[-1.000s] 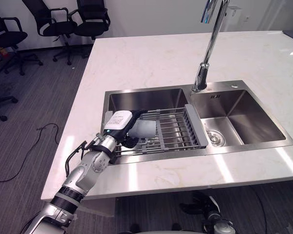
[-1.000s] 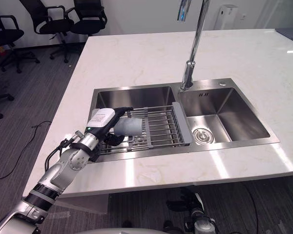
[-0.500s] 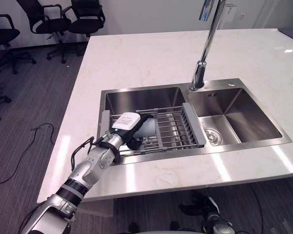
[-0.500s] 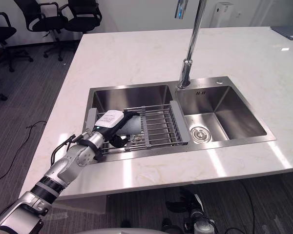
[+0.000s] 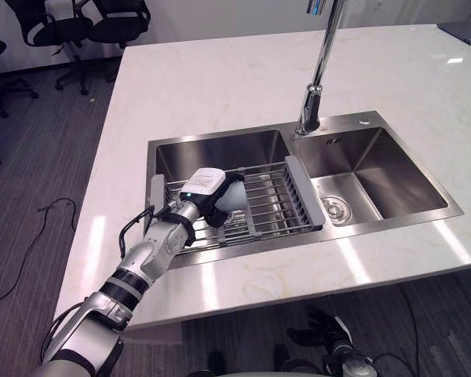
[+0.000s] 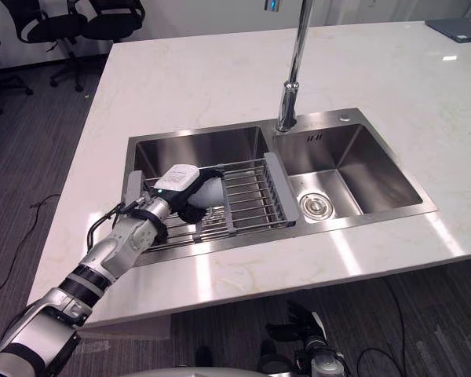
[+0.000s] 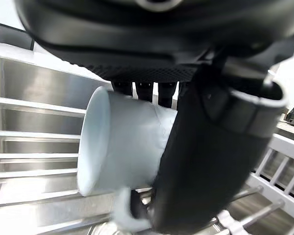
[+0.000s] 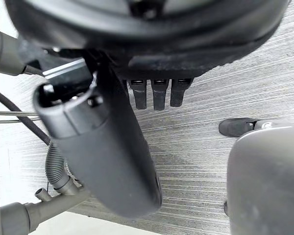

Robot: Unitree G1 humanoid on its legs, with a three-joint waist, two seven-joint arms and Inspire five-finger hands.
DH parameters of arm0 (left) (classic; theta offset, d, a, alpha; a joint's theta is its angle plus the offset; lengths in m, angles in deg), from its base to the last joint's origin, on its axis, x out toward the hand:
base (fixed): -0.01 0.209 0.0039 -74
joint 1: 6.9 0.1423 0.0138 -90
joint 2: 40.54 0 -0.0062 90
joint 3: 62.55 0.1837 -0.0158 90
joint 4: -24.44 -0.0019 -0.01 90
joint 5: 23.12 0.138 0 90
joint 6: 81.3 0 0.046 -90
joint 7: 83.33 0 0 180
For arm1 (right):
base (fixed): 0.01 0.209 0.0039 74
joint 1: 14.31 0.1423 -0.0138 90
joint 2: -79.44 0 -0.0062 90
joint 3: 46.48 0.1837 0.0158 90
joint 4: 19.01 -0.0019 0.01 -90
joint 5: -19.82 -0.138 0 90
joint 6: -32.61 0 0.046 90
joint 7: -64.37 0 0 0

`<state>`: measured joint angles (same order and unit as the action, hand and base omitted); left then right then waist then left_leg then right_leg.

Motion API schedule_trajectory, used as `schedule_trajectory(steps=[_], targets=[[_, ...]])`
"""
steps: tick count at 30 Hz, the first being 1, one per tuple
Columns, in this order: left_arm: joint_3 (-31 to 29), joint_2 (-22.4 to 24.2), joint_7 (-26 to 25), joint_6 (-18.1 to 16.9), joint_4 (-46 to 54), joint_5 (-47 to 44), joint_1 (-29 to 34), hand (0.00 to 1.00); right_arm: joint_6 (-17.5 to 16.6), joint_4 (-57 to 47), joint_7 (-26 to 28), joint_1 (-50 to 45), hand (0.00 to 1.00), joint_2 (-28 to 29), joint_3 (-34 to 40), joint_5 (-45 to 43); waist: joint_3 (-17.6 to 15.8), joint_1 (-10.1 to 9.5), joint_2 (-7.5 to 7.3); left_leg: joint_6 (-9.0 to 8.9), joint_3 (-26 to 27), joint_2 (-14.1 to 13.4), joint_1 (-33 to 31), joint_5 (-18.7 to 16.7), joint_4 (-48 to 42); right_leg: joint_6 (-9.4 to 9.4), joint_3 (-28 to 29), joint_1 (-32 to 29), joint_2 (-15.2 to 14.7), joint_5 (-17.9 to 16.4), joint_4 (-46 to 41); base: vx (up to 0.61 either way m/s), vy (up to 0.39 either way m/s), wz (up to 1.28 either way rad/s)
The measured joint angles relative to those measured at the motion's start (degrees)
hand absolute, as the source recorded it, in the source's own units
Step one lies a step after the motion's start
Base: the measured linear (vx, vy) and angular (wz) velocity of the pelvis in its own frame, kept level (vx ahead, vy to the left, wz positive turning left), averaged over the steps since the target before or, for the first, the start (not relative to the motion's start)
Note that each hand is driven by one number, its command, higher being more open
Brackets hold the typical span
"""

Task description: Walk over to the sink, pick up the cup, carry it to the dishwasher, place the cup inside the dishwasher, then close the dishwasher door

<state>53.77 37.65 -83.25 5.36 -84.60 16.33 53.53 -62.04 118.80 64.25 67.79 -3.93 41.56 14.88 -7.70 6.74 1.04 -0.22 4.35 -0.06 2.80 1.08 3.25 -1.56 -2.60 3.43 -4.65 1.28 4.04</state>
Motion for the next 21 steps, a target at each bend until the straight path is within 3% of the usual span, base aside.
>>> schedule_trajectory(steps=[16,21], targets=[[-1.2,0.0,1.1,0.8,-0.7,-6.4,-1.3,0.3,0.0,-2.1,0.1,-0.3,0.9,0.1,0.5,-0.2,-0.4,0.2,0.65,-0.01,0.0,0.0,0.4,0.0,0.2,-0.12,0.0,0.4,-0.1,0.0,0.0,0.0,-0.004,0.0],[-4.2,2.2,-0.6,1.2,11.1,-9.8,3.2,0.3,0.0,-2.7,0.0,-0.7,0.9,0.1,0.6,-0.4,-0.4,-0.75,0.65,0.01,0.0,0.0,0.7,-0.1,0.2,-0.29,0.3,0.6,-0.2,-0.1,-0.1,0.0,0.0,0.0]])
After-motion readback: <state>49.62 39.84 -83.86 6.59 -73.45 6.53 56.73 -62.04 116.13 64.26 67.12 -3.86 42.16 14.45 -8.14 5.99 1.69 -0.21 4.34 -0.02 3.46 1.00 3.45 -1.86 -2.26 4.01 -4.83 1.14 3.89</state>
